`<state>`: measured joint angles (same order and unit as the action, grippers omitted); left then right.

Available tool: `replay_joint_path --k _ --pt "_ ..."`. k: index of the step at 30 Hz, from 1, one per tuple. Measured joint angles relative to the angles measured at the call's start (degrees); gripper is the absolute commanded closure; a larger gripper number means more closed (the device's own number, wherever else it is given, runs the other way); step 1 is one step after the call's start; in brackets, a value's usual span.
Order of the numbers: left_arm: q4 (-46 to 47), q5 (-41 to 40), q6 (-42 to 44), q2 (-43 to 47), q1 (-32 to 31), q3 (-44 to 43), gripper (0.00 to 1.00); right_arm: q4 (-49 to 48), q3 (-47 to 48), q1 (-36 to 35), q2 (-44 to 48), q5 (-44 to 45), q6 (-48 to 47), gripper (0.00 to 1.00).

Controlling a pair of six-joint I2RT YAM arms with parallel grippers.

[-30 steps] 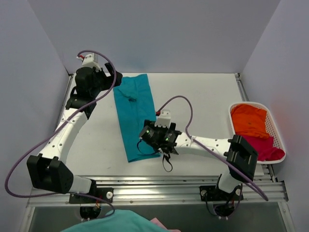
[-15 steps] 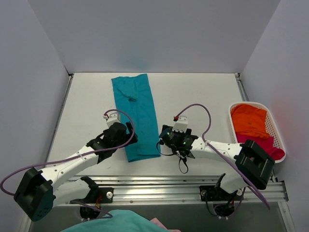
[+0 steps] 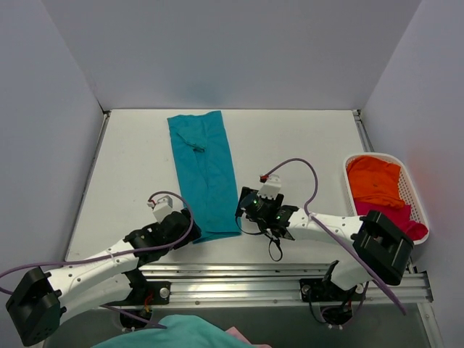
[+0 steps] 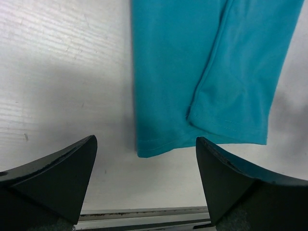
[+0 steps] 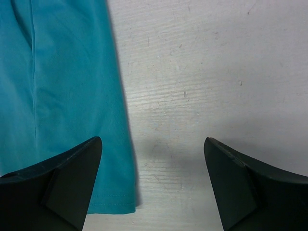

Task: Fold and stack the t-shirts
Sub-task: Fold the tshirt

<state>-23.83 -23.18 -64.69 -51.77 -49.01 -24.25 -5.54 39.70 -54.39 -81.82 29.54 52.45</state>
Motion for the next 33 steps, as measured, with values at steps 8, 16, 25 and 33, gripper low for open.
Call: replay_joint_path --k 8,16,25,33 --pt "6.23 -0.07 -3.54 -2.25 -0.81 4.42 0.15 -2.29 0.0 0.5 -3.54 -1.18 -0.02 0.2" --pt "18.56 -0.5 -4.48 -10.25 -0.83 4.9 0.55 -4.66 -0.2 1.11 -6.58 -2.91 0.0 0.26" --pt "22.18 -2.71 -5.01 -13.99 -0.92 5.49 0.98 -8.13 -0.31 1.16 -9.18 -5.22 0.02 0.35" --pt "27.69 -4.02 -4.96 -18.32 -0.92 4.92 0.98 -8.83 -0.26 -1.68 -9.57 -6.12 1.09 0.45"
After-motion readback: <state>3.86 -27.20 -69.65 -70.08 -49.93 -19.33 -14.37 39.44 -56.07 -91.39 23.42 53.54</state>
